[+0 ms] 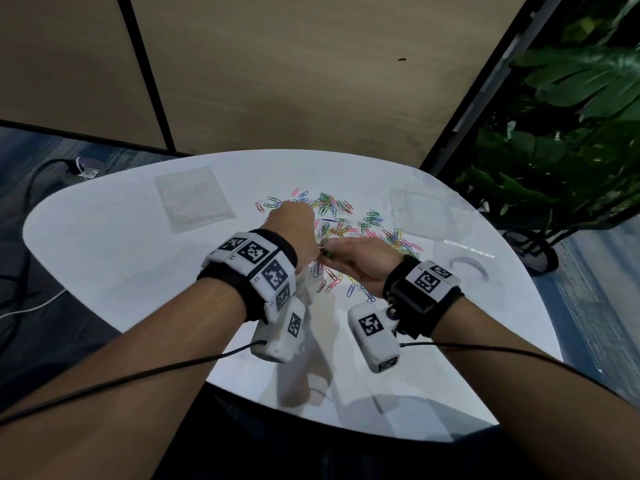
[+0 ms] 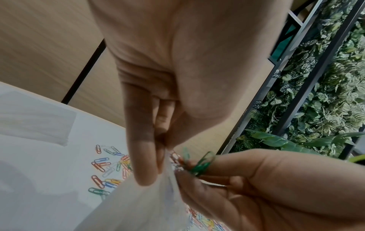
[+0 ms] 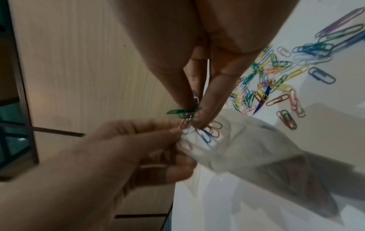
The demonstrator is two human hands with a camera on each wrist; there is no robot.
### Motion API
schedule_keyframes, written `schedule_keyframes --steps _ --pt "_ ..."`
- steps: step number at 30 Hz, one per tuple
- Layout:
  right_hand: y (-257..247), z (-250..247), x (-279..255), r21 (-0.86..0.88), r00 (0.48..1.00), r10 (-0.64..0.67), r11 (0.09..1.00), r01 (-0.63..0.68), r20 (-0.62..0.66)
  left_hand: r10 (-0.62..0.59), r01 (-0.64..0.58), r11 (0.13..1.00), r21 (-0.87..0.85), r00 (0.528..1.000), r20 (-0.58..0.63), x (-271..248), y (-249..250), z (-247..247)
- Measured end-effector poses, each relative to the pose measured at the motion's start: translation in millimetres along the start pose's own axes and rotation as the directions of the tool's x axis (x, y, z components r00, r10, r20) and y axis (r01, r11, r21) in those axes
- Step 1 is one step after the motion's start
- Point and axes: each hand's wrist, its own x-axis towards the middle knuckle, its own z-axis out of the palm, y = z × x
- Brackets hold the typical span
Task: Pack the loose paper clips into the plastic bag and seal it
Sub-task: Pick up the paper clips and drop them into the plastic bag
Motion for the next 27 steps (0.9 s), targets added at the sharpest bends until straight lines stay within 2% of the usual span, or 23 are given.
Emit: schedule_keyframes --steps 5,8,10,12,14,15,18,25,26,27 --pt "16 12 2 -0.185 0.997 -0.066 0.981 0.056 -0.048 0.007 -0.008 1.000 -0.011 1.000 -0.016 1 2 3" --pt "22 18 3 -0.335 0.991 -0.093 0.941 0.054 -0.100 0.015 -0.015 1.000 -0.017 1.000 -0.023 1 3 4" --pt "27 19 4 -0.467 0.987 -0.118 0.882 0.055 -0.106 0.020 -0.021 1.000 -0.011 0.999 -0.028 0 4 6" --pt "27 21 3 -0.680 0.980 -0.190 0.726 0.098 -0.061 0.025 -0.025 1.000 -0.014 0.999 -0.025 0 5 7" --pt "22 23 -2 -0.863 0.960 -0.281 0.486 0.140 -0.002 0.028 -0.028 0.999 -0.018 1.000 -0.014 -1 4 7" --pt "20 25 -4 -0.901 0.949 -0.314 0.404 0.156 0.024 0.025 -0.026 0.999 -0.020 1.000 -0.006 -1 4 7" --pt "17 24 -4 -0.929 0.924 -0.373 0.305 0.208 0.084 0.020 -0.020 0.999 -0.025 1.000 0.005 -1 3 8" --pt "10 23 -6 -0.954 0.920 -0.329 0.133 0.268 0.212 0.016 -0.016 0.998 -0.058 1.000 0.009 0 2 6" --pt "8 23 -8 -0.953 0.926 -0.303 0.130 0.273 0.224 0.020 -0.020 0.998 -0.057 1.000 0.007 0 2 6" --pt "6 22 -9 -0.942 0.931 -0.279 0.171 0.289 0.235 0.022 -0.022 0.998 -0.052 1.000 0.001 0 1 6"
